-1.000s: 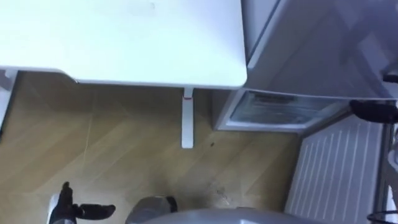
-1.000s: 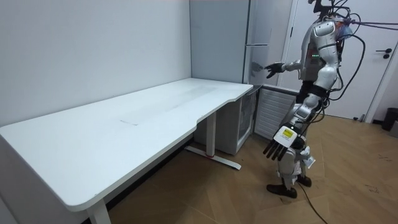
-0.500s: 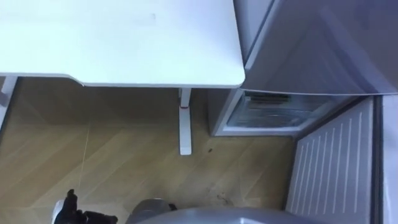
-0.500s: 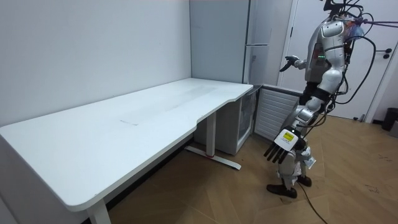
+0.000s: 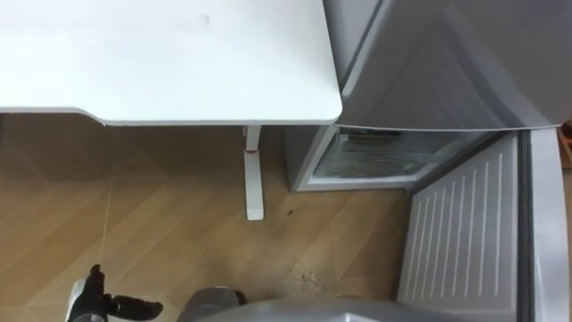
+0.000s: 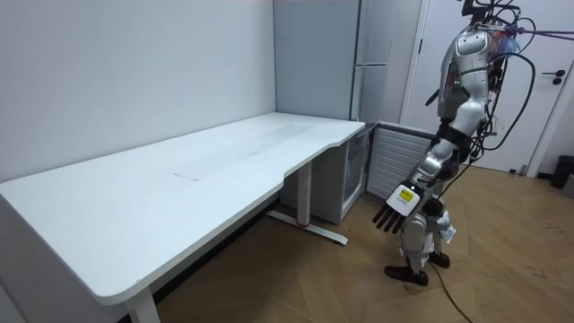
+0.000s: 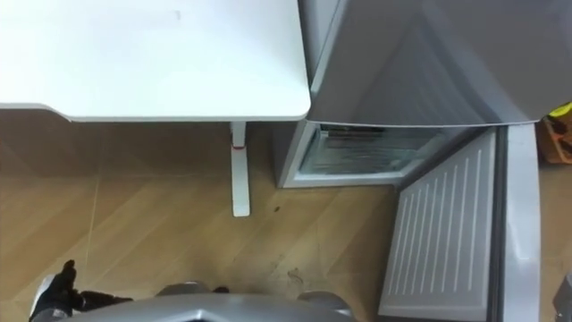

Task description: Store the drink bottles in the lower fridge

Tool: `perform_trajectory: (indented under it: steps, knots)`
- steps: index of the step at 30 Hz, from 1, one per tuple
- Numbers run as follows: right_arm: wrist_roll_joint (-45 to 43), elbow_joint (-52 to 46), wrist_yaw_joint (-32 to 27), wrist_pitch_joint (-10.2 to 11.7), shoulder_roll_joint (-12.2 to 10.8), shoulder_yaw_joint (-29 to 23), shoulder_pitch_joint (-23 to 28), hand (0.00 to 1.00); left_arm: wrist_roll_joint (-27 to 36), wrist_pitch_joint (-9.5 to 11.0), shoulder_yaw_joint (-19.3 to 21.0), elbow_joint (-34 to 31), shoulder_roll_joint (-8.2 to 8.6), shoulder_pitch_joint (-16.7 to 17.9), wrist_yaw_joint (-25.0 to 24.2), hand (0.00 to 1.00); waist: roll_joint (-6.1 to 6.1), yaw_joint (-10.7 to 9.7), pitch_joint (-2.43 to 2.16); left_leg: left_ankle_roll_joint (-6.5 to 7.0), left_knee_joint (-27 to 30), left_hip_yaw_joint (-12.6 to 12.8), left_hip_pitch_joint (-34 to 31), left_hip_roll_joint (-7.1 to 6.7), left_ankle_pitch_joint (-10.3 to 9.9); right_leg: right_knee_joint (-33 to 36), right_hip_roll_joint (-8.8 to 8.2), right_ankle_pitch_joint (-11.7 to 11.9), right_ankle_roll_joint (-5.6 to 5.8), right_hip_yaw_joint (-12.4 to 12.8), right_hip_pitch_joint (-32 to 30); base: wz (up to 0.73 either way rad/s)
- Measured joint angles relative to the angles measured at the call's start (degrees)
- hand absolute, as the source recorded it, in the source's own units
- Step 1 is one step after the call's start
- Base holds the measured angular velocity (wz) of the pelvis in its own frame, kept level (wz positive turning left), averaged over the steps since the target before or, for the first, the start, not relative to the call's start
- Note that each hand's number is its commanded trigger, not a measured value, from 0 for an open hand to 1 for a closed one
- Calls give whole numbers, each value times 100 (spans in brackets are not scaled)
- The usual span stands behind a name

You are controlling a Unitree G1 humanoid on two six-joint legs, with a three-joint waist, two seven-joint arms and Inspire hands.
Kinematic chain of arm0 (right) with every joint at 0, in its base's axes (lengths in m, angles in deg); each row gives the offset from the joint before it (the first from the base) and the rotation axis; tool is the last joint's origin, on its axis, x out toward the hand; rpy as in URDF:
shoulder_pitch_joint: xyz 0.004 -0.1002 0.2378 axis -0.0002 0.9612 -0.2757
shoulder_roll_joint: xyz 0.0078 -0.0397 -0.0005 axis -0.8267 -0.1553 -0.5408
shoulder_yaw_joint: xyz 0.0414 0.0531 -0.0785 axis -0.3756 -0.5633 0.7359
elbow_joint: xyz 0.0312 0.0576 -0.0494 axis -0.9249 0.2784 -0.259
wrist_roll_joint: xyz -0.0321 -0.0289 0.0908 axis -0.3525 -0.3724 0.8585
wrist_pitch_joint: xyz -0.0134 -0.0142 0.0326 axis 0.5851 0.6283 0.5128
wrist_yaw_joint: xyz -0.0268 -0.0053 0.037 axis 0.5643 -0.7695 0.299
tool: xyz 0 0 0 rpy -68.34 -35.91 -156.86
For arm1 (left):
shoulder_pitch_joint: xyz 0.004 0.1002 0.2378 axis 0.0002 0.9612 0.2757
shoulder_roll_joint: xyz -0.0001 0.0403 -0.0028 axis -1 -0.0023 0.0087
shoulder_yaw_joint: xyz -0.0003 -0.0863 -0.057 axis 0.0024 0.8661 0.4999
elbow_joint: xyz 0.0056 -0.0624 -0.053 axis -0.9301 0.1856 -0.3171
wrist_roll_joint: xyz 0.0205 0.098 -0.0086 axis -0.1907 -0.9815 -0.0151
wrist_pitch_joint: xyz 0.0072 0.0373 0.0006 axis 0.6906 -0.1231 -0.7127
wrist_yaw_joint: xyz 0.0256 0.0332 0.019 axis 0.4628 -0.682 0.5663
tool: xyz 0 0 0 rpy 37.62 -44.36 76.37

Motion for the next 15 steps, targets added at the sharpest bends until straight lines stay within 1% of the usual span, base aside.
perform_trajectory:
  steps: [2,3,5,6,9,11,12,13,14,15]
  knots:
    - [130,133,0,-1,-2,-3,-9,0,-2,-35,1,0,0,19,-50,0,30,-70,-8,-1,-14,-1,12,0,0,3,1,0,0,6,4,0]
    - [262,145,3,0,-22,-4,-8,0,-2,-34,1,4,2,49,-59,0,63,-73,-8,2,-21,2,18,4,3,3,5,2,-1,17,4,0]
    - [398,267,36,22,-114,-17,25,0,-4,-36,15,9,2,65,-59,0,107,-104,-9,17,-22,2,18,19,19,-18,24,19,-13,15,7,0]
    - [531,353,78,17,-194,-24,39,0,-5,-36,20,4,2,63,-58,0,122,-94,-16,12,-23,4,18,30,20,-30,35,31,-15,14,10,-3]
    - [828,525,220,28,-443,-14,75,0,-1,-35,14,5,18,94,-56,0,185,-87,-19,-7,-56,60,57,53,26,-70,48,55,-22,4,27,-9]
    - [1261,788,348,18,-574,-3,76,0,0,-35,12,7,53,104,-49,0,197,-88,-20,-25,-141,74,172,39,42,-109,46,61,-22,18,118,-6]
    - [1645,899,423,4,-636,-6,80,0,0,-35,12,15,108,123,-49,0,181,-94,-4,-28,-175,73,246,31,43,-112,46,61,-22,56,177,0]
    - [1990,972,490,-5,-669,-11,132,0,-1,-32,15,14,177,145,-51,0,225,-85,-5,-29,-202,68,312,21,44,-115,45,61,-21,86,231,0]
    - [2161,1002,518,-7,-680,-13,149,0,-1,-28,15,14,208,163,-52,0,250,-94,-11,-30,-213,68,331,20,44,-112,44,61,-21,85,245,0]
    - [2501,1027,614,-12,-704,-21,184,0,-3,-22,15,14,249,189,-55,0,284,-114,-4,-32,-227,70,368,18,45,-117,43,60,-21,83,276,0]
